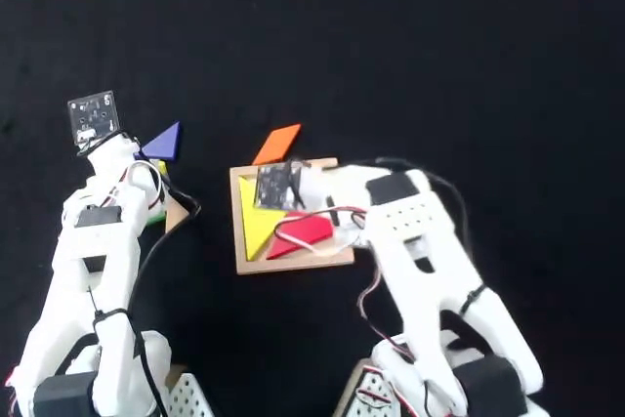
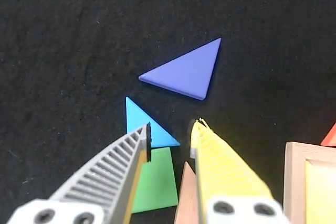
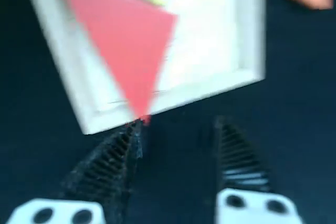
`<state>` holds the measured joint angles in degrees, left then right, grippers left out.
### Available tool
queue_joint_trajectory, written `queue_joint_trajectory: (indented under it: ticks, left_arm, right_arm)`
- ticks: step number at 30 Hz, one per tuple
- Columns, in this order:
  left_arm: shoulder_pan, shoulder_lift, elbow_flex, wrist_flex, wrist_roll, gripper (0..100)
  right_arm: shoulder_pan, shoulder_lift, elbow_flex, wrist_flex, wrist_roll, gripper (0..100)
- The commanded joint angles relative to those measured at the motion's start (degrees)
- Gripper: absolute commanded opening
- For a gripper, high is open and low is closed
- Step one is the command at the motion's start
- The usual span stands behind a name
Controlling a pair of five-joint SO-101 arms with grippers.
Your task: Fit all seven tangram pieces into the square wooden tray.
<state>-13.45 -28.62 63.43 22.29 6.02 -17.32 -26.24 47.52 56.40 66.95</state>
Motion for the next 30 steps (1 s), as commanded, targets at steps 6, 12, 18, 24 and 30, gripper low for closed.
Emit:
queue_joint_trajectory:
  ticks: [6,12,18,24,30]
  left_arm:
    - [-0.7,-1.1,0.0,-1.0,-0.3,15]
    - [-0.4,-1.1,0.0,-1.0,-0.3,15]
    - [-0.5,-1.1,0.0,-1.0,-0.3,15]
    - [-0.4,-1.1,0.0,-1.0,-0.3,15]
    - [-0.5,-1.1,0.0,-1.0,-0.3,15]
  right_arm:
    - [1.8,3.9,4.0,-18.4,-3.8,2.8]
    - [-1.1,10.2,4.2,-18.1,-4.1,1.2]
    - [-3.5,12.6,4.4,-18.0,-4.2,1.2]
    - [-7.8,12.4,4.3,-10.6,-4.0,1.1]
    - [-13.0,12.4,4.1,-8.9,-4.3,1.1]
